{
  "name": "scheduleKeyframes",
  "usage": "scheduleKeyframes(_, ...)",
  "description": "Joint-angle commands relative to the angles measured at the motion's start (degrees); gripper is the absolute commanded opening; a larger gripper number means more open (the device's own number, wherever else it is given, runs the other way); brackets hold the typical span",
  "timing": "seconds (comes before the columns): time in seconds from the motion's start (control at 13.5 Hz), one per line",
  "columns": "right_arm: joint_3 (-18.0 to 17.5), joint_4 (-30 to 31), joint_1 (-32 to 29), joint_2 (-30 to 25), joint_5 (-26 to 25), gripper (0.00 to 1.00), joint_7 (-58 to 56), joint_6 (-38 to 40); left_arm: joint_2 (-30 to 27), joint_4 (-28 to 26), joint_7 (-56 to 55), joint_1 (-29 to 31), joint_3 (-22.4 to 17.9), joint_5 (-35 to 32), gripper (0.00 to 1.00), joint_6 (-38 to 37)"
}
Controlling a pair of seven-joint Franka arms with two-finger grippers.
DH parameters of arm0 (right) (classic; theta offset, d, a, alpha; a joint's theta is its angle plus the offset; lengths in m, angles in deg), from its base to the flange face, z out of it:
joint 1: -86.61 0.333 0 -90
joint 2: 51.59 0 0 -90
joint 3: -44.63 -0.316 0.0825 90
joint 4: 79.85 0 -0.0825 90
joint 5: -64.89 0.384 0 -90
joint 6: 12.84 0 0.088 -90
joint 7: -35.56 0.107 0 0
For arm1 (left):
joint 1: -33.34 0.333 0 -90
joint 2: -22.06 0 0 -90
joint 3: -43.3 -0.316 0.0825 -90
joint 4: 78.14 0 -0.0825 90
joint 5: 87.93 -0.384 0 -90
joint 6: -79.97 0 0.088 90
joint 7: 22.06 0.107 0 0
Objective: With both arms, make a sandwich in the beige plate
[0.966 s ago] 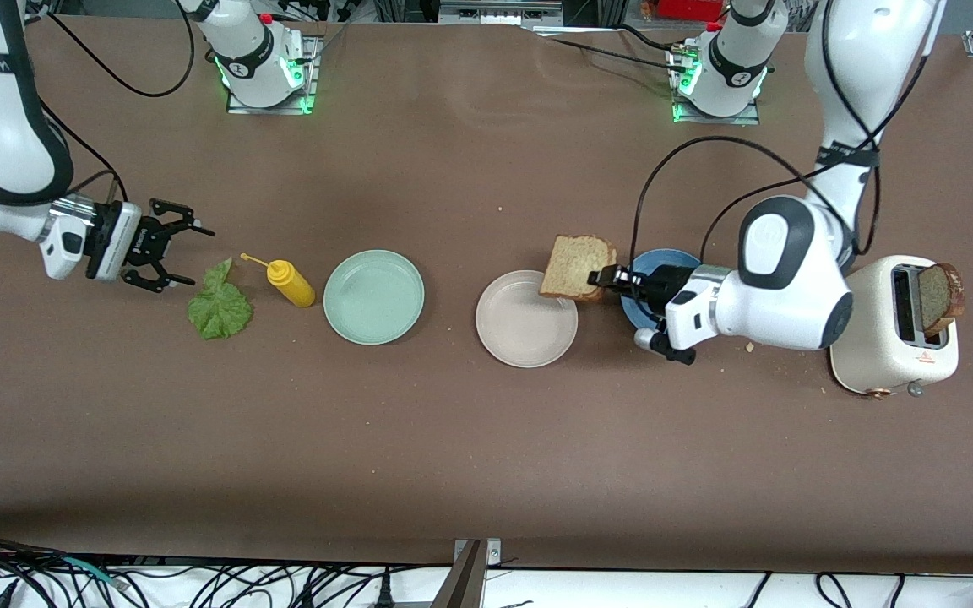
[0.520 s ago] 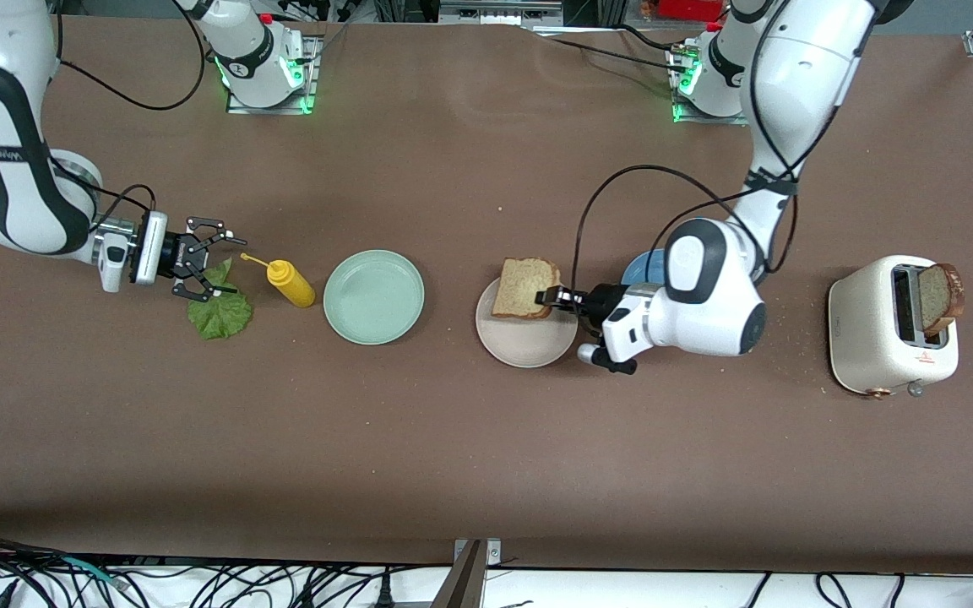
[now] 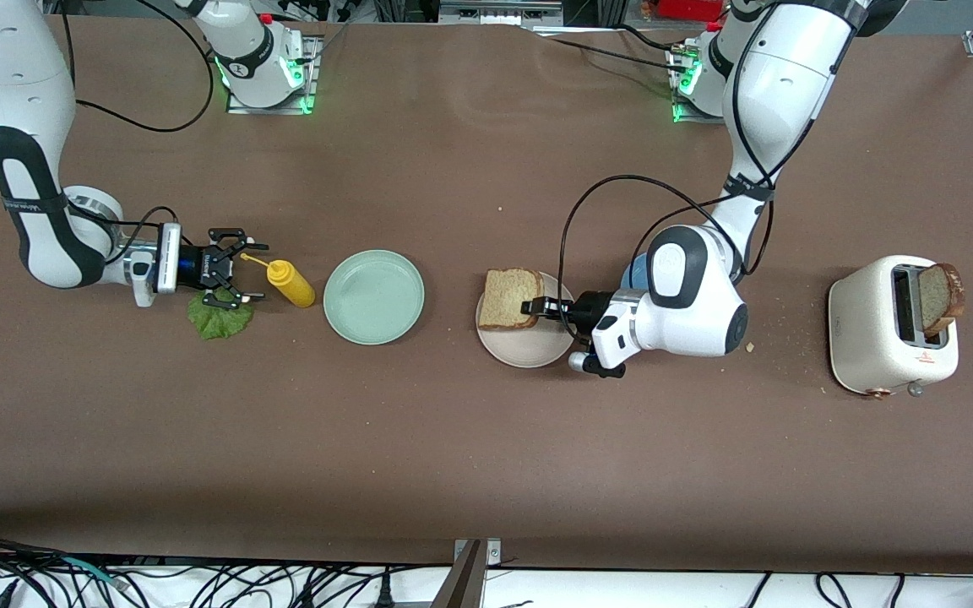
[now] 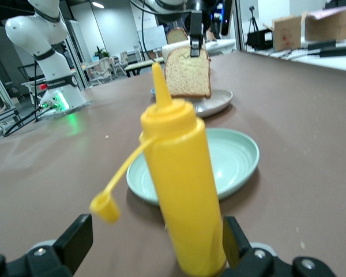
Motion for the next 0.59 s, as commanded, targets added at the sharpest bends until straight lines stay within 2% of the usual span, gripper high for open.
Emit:
scheduleKeyframes(0.0, -0.51, -1.72, -0.21, 2.26, 1.25, 1.0, -3.26, 1.67, 0.82, 1.31, 0.23, 0.03, -0.28, 2.57, 0.0, 0.46)
scheduleKeyframes(0.07, -2.16, -2.42, -0.47, 3.67, 2.73, 1.0, -5.01, 2.54, 1.08, 1.22, 0.23, 0.03, -0.28, 2.57, 0.0, 0.55)
scheduleKeyframes(0.45, -3.49, -3.56, -0.38, 5.87, 7.65, 0.98, -7.66, 4.22, 2.49, 1.22, 4.45, 0.03, -0.36, 2.31, 0.0, 0.82)
scheduleKeyframes(0.52, -3.59, -3.65, -0.38, 6.22, 7.84, 0.87, -8.19, 4.31, 2.49, 1.22, 4.8, 0.03, -0.36, 1.96, 0.29, 0.82)
